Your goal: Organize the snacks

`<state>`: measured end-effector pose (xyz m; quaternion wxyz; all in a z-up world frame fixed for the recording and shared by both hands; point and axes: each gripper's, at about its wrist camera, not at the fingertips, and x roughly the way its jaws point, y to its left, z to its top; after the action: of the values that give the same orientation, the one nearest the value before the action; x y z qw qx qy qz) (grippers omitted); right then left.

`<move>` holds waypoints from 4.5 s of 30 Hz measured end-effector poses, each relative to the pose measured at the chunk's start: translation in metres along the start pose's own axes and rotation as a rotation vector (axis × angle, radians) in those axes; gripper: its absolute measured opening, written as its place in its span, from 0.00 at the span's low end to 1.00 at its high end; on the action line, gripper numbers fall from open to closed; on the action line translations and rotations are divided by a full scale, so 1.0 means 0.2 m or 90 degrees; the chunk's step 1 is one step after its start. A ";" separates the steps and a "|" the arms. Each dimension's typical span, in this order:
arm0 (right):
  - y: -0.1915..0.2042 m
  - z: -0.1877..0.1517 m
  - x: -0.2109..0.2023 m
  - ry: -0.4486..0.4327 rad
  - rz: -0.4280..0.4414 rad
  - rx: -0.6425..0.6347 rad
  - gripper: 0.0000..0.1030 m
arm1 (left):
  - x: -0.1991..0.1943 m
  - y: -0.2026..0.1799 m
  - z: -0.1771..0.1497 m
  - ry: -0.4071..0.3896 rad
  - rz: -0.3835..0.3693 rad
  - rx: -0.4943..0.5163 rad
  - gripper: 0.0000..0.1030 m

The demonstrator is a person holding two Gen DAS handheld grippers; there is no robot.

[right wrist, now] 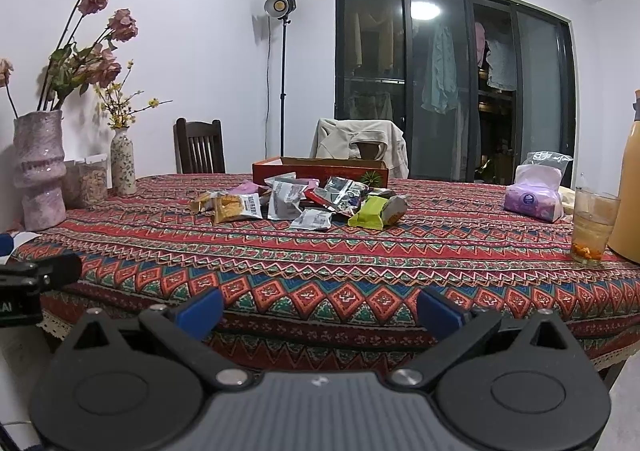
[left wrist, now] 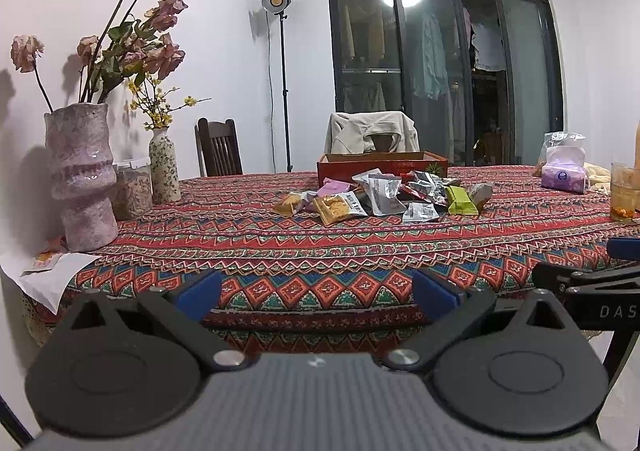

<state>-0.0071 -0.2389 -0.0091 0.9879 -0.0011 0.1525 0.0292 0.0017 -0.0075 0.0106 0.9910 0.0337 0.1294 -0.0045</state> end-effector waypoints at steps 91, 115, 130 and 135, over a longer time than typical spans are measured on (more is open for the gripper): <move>-0.10 0.52 1.84 0.215 0.089 -0.006 0.57 | 1.99 -0.16 0.45 0.240 -0.272 0.306 0.70; -0.53 0.52 1.25 0.139 0.213 0.006 0.42 | 1.49 -0.21 0.49 0.502 -0.231 0.001 0.43; -0.65 0.71 0.98 0.066 0.208 -0.019 0.42 | 1.29 -0.27 0.62 0.467 -0.254 -0.042 0.43; -0.64 0.80 0.95 0.048 0.195 -0.012 0.42 | 1.32 -0.25 0.80 0.402 -0.262 -0.005 0.43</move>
<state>0.2299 -0.3530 0.0849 0.9654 0.0117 0.1878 0.1806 0.2961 -0.0690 0.0945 0.8808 0.0031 0.4327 -0.1922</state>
